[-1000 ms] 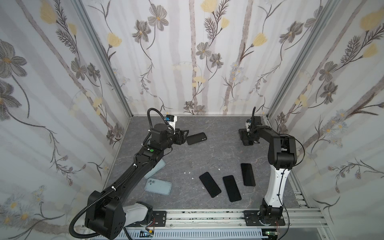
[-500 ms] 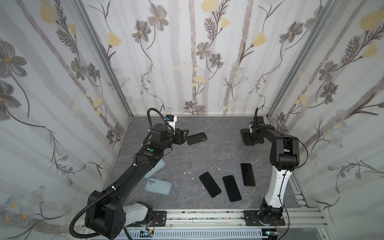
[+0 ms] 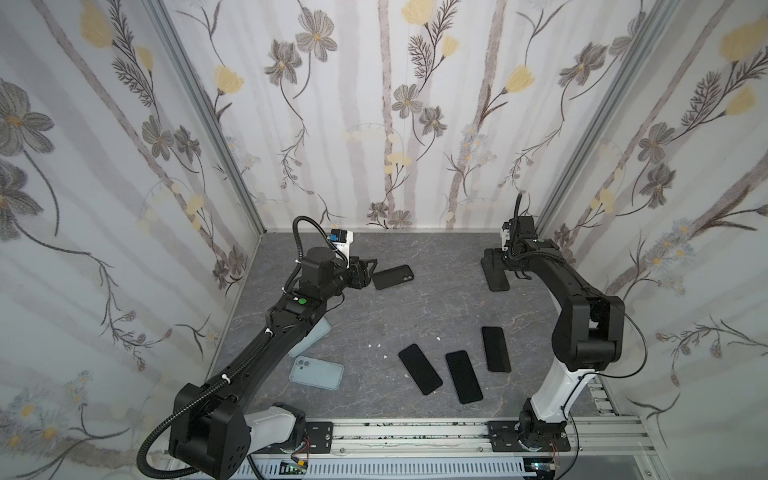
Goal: Put the phone into the phone case
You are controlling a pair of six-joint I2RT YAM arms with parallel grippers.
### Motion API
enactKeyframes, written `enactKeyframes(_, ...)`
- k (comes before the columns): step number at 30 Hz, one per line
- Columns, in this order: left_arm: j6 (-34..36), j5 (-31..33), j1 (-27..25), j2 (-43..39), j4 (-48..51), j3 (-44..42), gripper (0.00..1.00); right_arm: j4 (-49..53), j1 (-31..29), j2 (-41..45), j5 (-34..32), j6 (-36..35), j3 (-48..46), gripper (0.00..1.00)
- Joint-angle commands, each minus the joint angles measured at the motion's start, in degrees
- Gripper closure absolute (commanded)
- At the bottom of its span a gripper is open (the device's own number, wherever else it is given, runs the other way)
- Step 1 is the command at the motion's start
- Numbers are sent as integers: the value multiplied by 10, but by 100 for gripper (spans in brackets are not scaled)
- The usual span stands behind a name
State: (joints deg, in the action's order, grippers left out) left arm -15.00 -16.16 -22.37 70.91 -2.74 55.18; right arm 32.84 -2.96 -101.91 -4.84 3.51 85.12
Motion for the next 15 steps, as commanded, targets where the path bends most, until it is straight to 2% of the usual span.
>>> enactKeyframes(1, -7, -5, -10, 2, -11, 5, 38, -7, -23, 61, -14, 38, -46, 2)
enactKeyframes(8, 0, -10, -65, 24, 1, 15, 38, -28, -65, 201, 8, 115, -143, 4)
enactKeyframes(12, 16, -7, -109, 35, 12, 20, 38, -17, -76, 233, -39, 152, -191, 3)
enactKeyframes(15, 35, 0, -147, 42, 14, 19, 38, 36, -77, 229, -30, 183, -191, 3)
